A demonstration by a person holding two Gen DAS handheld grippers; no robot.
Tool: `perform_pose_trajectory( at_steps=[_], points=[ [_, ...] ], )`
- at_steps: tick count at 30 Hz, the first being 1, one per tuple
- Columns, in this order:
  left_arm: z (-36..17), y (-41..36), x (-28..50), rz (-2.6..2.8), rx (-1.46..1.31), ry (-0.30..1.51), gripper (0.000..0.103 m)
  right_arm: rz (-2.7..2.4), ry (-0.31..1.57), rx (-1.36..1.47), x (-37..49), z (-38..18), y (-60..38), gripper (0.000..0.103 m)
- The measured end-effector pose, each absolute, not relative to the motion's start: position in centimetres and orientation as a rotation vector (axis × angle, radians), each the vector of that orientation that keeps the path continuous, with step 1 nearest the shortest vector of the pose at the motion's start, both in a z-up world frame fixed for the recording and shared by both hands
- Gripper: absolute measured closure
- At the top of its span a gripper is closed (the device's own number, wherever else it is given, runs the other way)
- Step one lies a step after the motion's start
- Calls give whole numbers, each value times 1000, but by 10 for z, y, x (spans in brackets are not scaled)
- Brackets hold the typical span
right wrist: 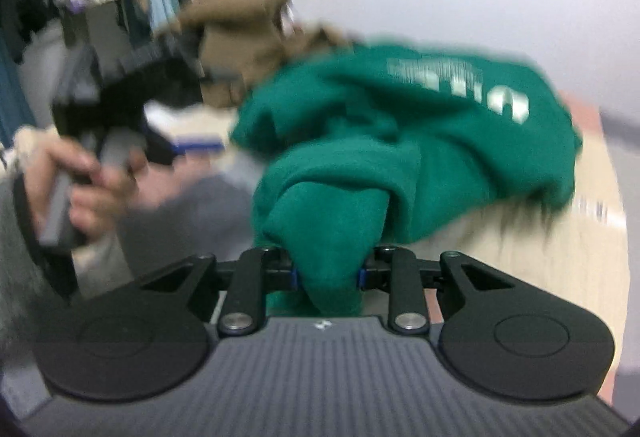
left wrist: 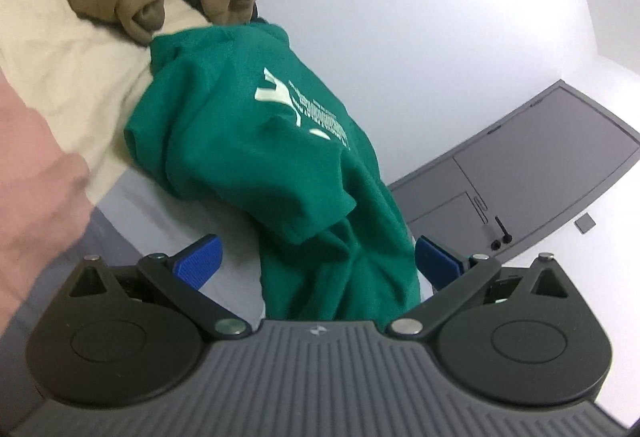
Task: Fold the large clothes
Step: 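Grasp the green hoodie with the right gripper while the left gripper grasps it too, then lift the hoodie with both grippers and shake it out in the air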
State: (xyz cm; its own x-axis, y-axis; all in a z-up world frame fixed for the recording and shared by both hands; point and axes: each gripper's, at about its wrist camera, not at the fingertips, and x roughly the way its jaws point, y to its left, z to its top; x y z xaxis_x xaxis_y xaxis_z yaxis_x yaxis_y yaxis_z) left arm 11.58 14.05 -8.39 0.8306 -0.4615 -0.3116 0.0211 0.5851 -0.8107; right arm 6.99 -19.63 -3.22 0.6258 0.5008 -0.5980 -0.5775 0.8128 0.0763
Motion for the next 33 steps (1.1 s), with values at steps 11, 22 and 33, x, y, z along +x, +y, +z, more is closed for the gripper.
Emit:
perform_pose_trajectory(
  at_steps=[11, 22, 33],
  points=[
    [-101, 129, 136, -294, -867, 568, 1, 608, 759, 56, 88, -33, -206, 22],
    [-118, 134, 177, -355, -953, 584, 10, 457, 742, 550, 149, -35, -273, 21],
    [-130, 114, 220, -376, -950, 574, 42, 285, 760, 622, 260, -103, -281, 22]
  ],
)
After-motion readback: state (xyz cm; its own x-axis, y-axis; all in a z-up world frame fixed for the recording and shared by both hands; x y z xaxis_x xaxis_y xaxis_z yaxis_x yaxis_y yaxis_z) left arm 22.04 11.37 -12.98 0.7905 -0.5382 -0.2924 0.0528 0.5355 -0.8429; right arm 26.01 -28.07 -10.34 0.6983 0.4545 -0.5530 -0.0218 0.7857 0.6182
